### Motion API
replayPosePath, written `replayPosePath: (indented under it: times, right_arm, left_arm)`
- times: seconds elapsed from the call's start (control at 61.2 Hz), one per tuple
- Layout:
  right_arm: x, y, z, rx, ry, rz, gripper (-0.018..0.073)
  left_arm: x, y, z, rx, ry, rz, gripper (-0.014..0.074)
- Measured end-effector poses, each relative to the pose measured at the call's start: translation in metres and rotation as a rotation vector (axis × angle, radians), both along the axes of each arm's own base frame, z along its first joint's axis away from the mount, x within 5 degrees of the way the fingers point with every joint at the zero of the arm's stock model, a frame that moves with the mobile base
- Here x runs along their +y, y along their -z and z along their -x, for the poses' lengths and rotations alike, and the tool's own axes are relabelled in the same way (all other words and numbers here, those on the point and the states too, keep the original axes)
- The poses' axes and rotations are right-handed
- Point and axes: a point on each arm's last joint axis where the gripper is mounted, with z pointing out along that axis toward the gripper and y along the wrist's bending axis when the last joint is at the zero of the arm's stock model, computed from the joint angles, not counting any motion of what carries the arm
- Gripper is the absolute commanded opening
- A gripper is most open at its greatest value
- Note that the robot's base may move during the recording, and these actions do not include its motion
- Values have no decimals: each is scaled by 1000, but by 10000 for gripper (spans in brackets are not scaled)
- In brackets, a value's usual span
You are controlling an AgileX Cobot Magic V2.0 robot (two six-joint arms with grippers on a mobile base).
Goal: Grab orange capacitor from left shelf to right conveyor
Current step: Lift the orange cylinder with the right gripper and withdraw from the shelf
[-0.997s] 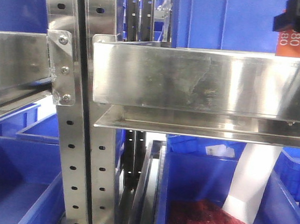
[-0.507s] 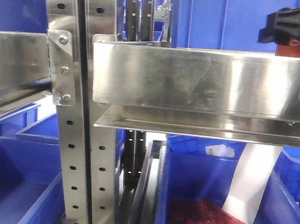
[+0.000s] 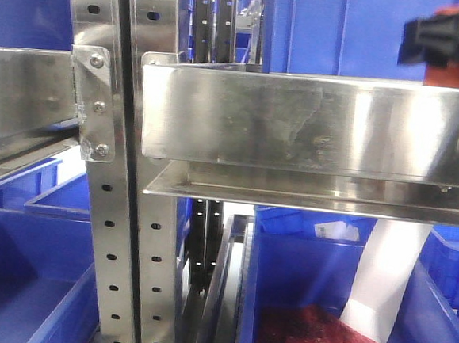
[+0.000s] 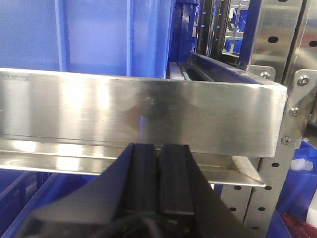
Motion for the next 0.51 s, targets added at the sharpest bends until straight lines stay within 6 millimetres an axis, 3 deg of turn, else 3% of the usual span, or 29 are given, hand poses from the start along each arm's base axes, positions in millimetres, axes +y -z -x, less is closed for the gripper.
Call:
replayPosePath:
  times: [0.196,0.392,0.507]
  right_arm:
    - [-5,-44,35,-42,-8,1,127]
    - [-15,-86,99,-52,-11,1,127]
    - [-21,-97,136,-34,-17,25,127]
  left_arm:
    - [0,0,0,0,0,0,-127]
    - [0,0,0,0,0,0,-127]
    - [0,0,0,0,0,0,-127]
